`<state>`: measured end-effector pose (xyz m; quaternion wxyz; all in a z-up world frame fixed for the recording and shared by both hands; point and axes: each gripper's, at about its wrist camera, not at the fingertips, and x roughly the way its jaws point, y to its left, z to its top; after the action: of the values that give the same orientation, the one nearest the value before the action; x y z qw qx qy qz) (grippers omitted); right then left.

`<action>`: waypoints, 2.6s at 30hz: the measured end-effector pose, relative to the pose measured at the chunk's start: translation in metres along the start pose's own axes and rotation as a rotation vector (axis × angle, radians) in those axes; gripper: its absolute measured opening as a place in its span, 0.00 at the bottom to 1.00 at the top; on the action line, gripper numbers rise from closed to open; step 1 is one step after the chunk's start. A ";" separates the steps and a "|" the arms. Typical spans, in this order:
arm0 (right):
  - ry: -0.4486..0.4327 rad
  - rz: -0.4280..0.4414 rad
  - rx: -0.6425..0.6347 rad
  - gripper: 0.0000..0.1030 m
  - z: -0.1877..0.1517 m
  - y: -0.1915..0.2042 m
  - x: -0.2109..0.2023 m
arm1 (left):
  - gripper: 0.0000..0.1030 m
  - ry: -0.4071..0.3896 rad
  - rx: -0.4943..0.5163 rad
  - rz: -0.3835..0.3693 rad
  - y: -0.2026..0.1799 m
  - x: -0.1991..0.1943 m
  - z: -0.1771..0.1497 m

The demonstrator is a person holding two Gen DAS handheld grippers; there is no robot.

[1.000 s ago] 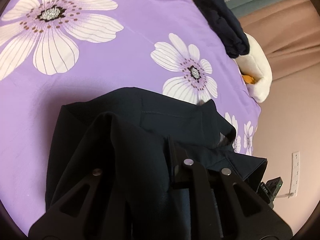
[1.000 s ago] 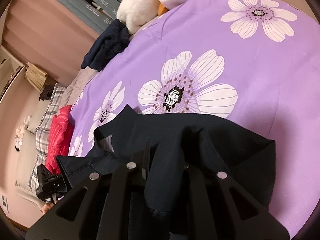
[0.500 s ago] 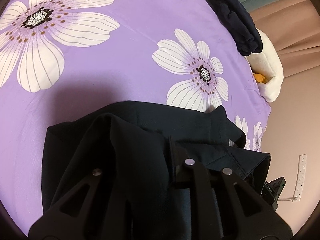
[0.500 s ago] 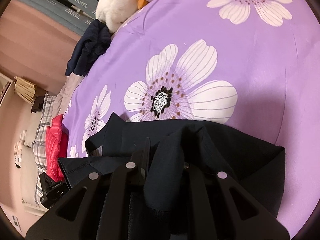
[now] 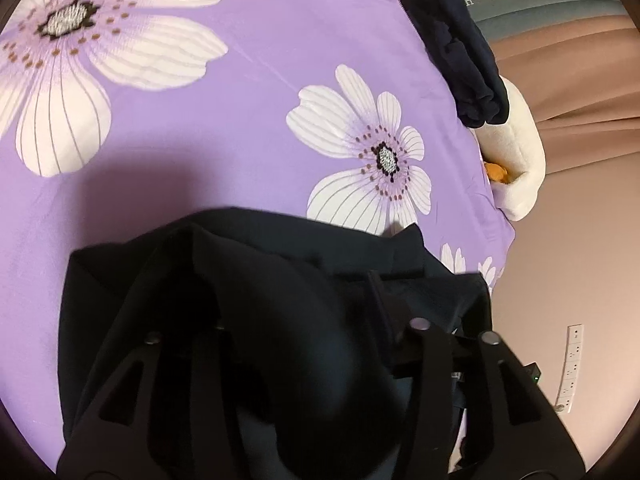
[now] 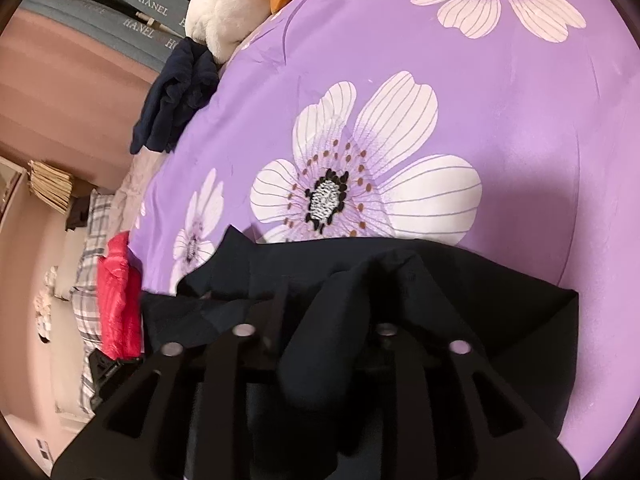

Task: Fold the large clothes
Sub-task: 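Lower the folded hem onto the jacket with both grippers and release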

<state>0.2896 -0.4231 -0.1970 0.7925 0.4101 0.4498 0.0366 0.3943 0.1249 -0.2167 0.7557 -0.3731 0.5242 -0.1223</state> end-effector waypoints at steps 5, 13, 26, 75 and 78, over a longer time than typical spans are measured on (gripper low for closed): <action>-0.034 0.100 0.090 0.50 0.010 -0.001 -0.012 | 0.63 -0.071 -0.030 -0.030 -0.001 -0.014 0.012; -0.131 0.263 0.292 0.63 0.030 -0.019 -0.027 | 0.68 -0.246 -0.009 0.051 0.002 -0.049 0.036; -0.046 -0.015 -0.656 0.64 -0.023 0.127 -0.013 | 0.73 -0.185 0.335 0.162 -0.026 -0.056 -0.016; 0.040 -0.382 -1.004 0.31 -0.063 0.152 0.118 | 0.52 -0.081 0.510 0.252 -0.074 0.063 -0.030; 0.022 -0.404 -0.877 0.36 -0.037 0.127 0.105 | 0.47 -0.073 0.495 0.262 -0.061 0.050 -0.023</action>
<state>0.3639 -0.2717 -0.1913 0.8772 -0.0589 0.4708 0.0726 0.4080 0.0440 -0.2128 0.8515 -0.1105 0.4947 -0.1343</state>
